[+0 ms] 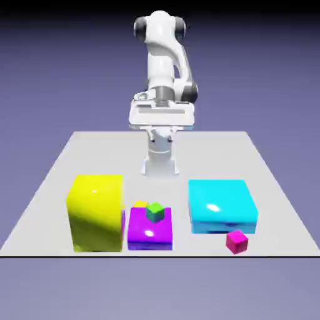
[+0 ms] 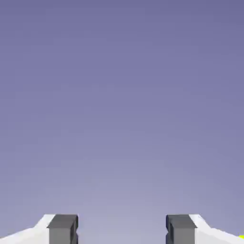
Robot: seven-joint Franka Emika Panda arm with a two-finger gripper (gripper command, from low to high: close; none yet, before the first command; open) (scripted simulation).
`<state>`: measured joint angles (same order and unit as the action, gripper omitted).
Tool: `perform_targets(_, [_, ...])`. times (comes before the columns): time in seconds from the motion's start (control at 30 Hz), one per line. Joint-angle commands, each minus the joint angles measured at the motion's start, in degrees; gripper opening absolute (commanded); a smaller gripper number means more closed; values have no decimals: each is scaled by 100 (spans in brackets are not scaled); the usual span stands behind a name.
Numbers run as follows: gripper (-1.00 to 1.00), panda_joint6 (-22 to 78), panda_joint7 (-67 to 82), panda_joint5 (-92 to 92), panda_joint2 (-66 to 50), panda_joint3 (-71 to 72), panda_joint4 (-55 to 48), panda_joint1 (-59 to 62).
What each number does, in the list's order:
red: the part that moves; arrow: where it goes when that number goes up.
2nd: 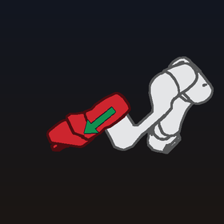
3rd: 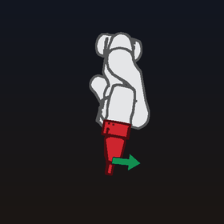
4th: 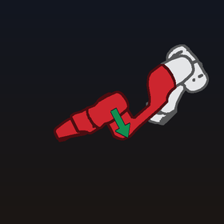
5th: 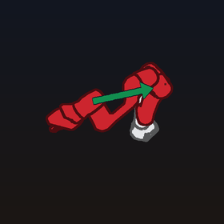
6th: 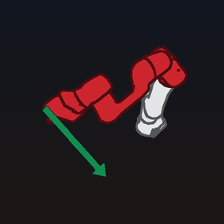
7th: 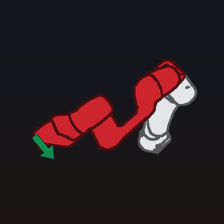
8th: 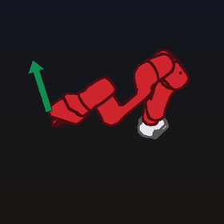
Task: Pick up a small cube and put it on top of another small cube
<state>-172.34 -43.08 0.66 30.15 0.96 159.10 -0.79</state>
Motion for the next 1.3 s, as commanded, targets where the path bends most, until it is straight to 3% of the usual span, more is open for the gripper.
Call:
perform_targets(0.0, [0,139,-52,55,-208,80,-158,-8])
perform_targets(0.97, [0,4152,-1546,1650,-6230,2390,-4724,-245])
perform_targets(1.17, [0,3489,-1788,2034,-7023,2087,-4766,-471])
perform_targets(1.2, [-100,3489,-1788,2034,-7023,2087,-4766,-472])
perform_targets(1.27, [-100,3695,-1724,1929,-6816,2183,-4771,-407])
